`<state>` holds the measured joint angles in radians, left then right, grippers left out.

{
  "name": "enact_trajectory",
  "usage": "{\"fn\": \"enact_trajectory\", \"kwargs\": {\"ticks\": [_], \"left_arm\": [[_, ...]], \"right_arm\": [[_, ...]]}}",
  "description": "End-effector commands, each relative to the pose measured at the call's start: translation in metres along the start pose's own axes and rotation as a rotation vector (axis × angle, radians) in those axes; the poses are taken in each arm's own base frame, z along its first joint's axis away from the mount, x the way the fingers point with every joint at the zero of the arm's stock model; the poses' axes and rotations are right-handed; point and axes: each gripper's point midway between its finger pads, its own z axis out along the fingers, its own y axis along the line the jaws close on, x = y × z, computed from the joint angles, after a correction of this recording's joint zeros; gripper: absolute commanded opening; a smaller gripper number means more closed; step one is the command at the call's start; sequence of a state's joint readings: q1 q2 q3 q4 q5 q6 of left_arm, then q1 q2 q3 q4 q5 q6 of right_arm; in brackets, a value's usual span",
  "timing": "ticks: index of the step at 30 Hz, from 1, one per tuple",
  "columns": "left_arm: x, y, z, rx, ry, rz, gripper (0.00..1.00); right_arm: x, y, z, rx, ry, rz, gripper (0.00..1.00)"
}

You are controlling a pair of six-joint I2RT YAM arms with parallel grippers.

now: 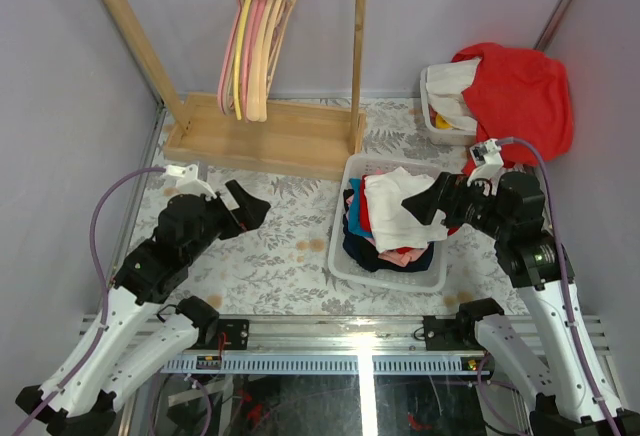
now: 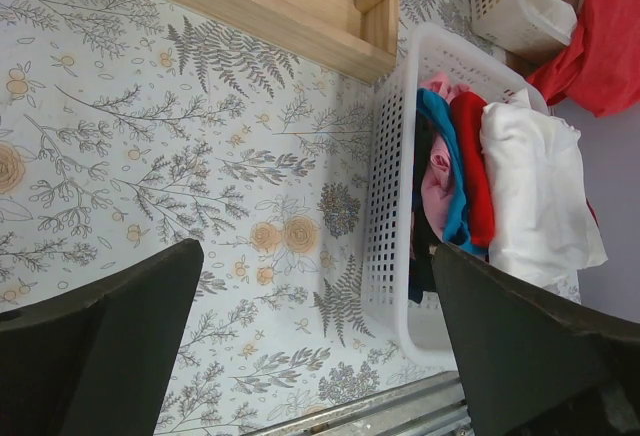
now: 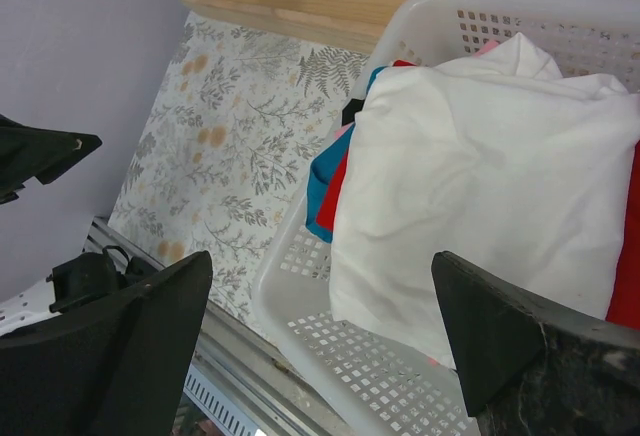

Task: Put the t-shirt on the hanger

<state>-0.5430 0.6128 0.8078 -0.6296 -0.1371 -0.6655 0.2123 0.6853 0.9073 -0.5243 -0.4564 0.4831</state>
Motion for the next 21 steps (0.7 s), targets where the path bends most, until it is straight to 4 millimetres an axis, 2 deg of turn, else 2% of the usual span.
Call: {"fn": "enact_trajectory", "kwargs": {"ticks": [1, 11, 16, 21], "left_arm": [[-0.007, -0.006, -0.009, 0.024, -0.017, 0.027, 1.0], [-0.009, -0.004, -0.004, 0.006, -0.02, 0.026, 1.0], [-0.005, -0.001, 0.009, -0.02, -0.005, 0.024, 1.0], [0.0, 0.001, 0.033, -0.066, 0.028, 0.011, 1.0]], "right_arm": [[-0.008, 0.012, -0.004, -0.038, -0.034, 0.005, 0.99], [-0.005, 0.008, 0.001, -0.03, -0.006, 0.021, 0.99], [-0.007, 0.008, -0.002, -0.018, -0.008, 0.007, 0.99], [-0.01, 0.008, -0.001, -0.01, -0.007, 0.0, 0.99]]}}
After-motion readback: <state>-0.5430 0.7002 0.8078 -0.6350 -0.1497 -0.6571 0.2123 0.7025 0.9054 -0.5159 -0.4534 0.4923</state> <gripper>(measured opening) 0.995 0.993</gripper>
